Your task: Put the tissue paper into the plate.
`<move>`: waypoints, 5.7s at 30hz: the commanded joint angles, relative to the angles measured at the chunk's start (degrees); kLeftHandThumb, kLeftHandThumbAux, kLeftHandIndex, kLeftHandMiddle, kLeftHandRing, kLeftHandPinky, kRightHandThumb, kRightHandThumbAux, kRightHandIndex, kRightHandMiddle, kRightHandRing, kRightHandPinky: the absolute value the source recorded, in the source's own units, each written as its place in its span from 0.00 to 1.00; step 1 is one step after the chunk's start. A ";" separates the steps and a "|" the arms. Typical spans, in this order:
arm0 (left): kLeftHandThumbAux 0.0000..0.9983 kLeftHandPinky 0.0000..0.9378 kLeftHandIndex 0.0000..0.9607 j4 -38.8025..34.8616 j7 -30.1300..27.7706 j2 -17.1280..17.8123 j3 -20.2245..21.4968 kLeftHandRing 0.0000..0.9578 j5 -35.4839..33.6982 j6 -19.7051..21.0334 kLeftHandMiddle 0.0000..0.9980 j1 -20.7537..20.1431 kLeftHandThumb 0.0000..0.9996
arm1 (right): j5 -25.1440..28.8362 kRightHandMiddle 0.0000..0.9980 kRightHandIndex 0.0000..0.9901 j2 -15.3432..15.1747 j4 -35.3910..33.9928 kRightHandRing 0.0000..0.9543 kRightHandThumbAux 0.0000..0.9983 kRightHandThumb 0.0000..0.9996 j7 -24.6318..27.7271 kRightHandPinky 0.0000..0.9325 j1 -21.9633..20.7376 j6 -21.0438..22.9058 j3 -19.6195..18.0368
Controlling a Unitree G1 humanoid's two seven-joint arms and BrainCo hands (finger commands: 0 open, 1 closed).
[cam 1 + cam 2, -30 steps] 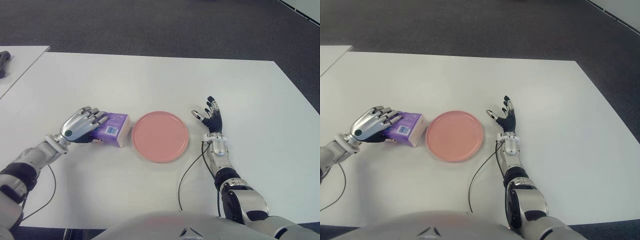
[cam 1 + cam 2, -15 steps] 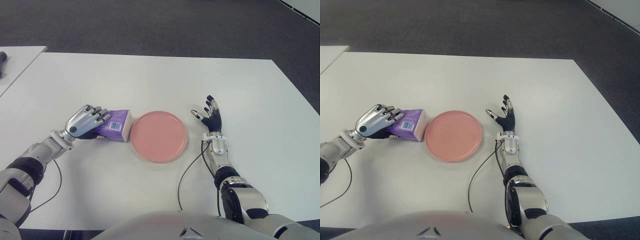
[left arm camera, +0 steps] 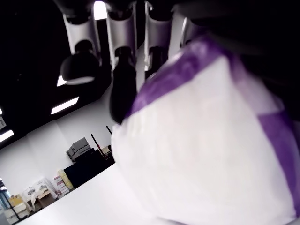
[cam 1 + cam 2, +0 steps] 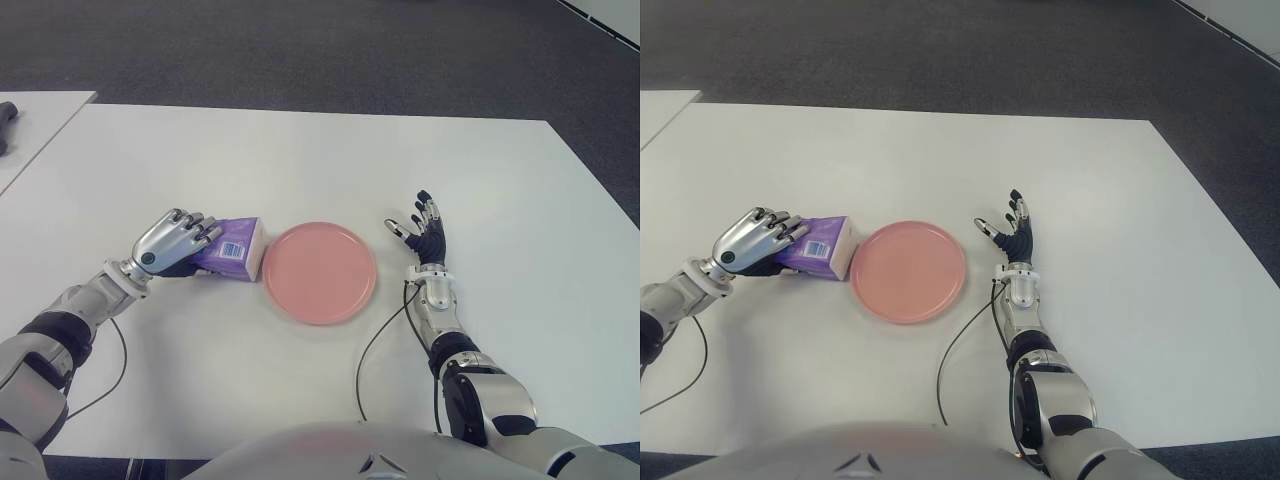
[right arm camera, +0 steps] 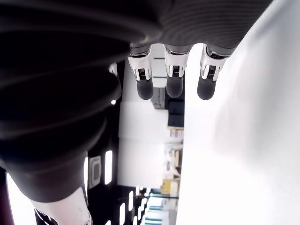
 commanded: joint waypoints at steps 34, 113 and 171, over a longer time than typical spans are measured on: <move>0.67 0.88 0.42 -52.68 -45.64 -3.99 26.87 0.88 -24.87 -6.02 0.54 -0.60 0.86 | -3.95 0.00 0.00 1.74 3.48 0.00 0.73 0.10 -7.91 0.03 2.21 1.81 2.32; 0.51 0.51 0.34 -21.30 -51.06 -12.47 -2.10 0.51 -8.21 -21.56 0.50 -11.70 0.39 | 1.49 0.00 0.01 0.92 5.74 0.00 0.69 0.14 3.88 0.02 2.23 3.69 -1.40; 0.22 0.00 0.00 -32.68 -81.39 -19.75 33.08 0.00 -63.23 -11.36 0.00 -3.14 0.24 | 1.12 0.00 0.01 2.47 9.02 0.00 0.69 0.15 -0.18 0.04 -0.22 4.34 -1.55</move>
